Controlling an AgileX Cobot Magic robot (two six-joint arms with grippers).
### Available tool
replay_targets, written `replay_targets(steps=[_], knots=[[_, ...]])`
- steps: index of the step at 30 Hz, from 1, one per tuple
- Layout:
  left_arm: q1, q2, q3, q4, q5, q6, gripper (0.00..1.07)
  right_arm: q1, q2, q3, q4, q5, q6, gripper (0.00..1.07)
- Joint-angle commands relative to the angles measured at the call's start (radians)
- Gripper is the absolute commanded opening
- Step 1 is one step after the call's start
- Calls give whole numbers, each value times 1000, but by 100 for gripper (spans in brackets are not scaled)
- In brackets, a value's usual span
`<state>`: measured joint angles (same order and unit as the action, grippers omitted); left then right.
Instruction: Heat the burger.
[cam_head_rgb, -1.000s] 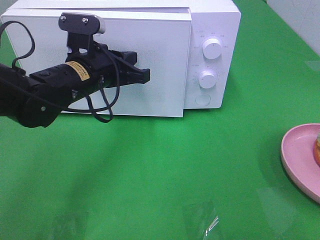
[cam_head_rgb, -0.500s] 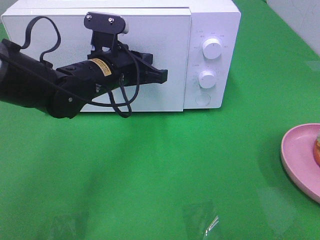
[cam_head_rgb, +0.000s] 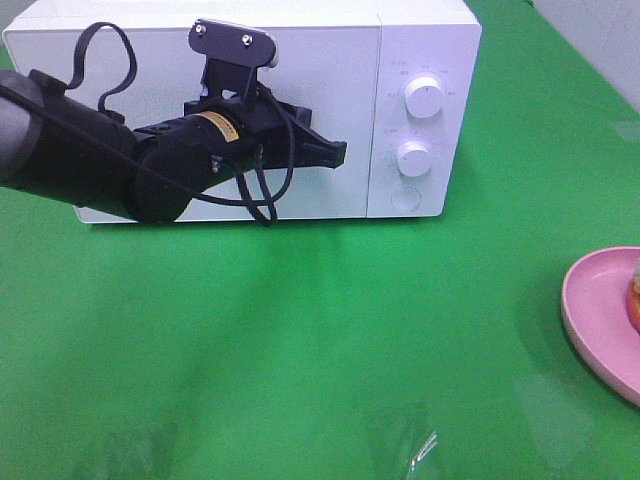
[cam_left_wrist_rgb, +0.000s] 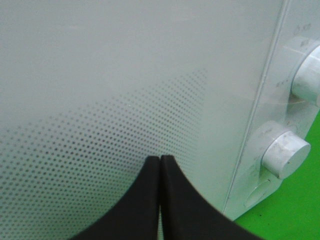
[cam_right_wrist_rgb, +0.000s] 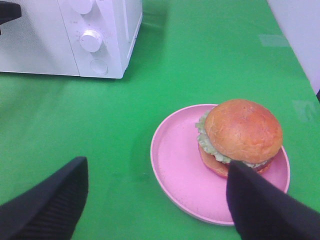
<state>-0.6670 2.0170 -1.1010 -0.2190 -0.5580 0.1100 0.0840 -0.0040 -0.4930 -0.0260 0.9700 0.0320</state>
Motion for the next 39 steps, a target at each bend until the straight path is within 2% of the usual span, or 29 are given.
replay_targets(steps=[1, 5, 6, 7, 8, 9, 11, 12, 13, 14, 15, 16, 17, 18, 19, 20, 22, 23, 27, 28, 29, 30, 31, 32, 36, 39], knots=[[7, -20, -27, -88, -23, 1, 0, -3, -27, 2, 2, -8, -8, 73], [-18, -55, -27, -86, 96, 15, 0, -3, -27, 2, 2, -8, -8, 73], [-36, -82, -26, -72, 184, 19, 8, -3, -27, 2, 2, -8, -8, 73], [-36, -82, -26, -72, 184, 19, 8, -3, -27, 2, 2, -8, -8, 73], [-49, -106, -25, -52, 259, 29, 17, -3, -27, 2, 2, -8, -8, 73], [-49, -106, -25, -52, 259, 29, 17, -3, -27, 2, 2, -8, -8, 73], [-69, -148, -24, -13, 385, 28, 39, -3, -27, 2, 2, -8, -8, 73], [-69, -148, -24, -13, 385, 28, 39, -3, -27, 2, 2, -8, -8, 73], [-77, -170, -22, -7, 462, 28, 54, -3, -27, 2, 2, -8, -8, 73], [-77, -170, -22, -7, 462, 28, 54, -3, -27, 2, 2, -8, -8, 73], [-84, -188, -22, -7, 551, 29, 68, -3, -27, 2, 2, -8, -8, 73], [-84, -188, -22, -7, 551, 29, 68, -3, -27, 2, 2, -8, -8, 73], [-86, -195, -22, -7, 597, 29, 76, -3, -27, 2, 2, -8, -8, 73], [-86, -195, -22, -7, 597, 29, 76, -3, -27, 2, 2, -8, -8, 73], [-87, -203, -22, -7, 680, 28, 88, -3, -27, 2, 2, -8, -8, 73], [-87, -205, -22, -7, 763, 28, 95, -3, -27, 2, 2, -8, -8, 73], [-87, -205, -22, -7, 763, 28, 95, -3, -27, 2, 2, -8, -8, 73], [-87, -205, -22, -18, 886, 28, 96, -3, -27, 2, 2, -8, -8, 73], [-87, -205, -22, -29, 1006, 25, 95, -3, -27, 2, 2, -8, -8, 73], [-87, -207, -22, -38, 1115, 25, 95, -3, -27, 2, 2, -8, -8, 73], [-87, -207, -22, -38, 1115, 25, 95, -3, -27, 2, 2, -8, -8, 73], [-87, -214, -22, -40, 1239, 25, 95, -3, -27, 2, 2, -8, -8, 73], [-87, -214, -22, -40, 1239, 25, 95, -3, -27, 2, 2, -8, -8, 73], [-87, -223, -22, -29, 1338, 43, 95, -3, -27, 2, 2, -8, -8, 73], [-87, -243, -22, -20, 1446, 48, 95, -3, -27, 2, 2, -8, -8, 73], [-39, -281, -23, -23, 1517, 29, 95, -3, -27, 2, 2, -8, -8, 73]])
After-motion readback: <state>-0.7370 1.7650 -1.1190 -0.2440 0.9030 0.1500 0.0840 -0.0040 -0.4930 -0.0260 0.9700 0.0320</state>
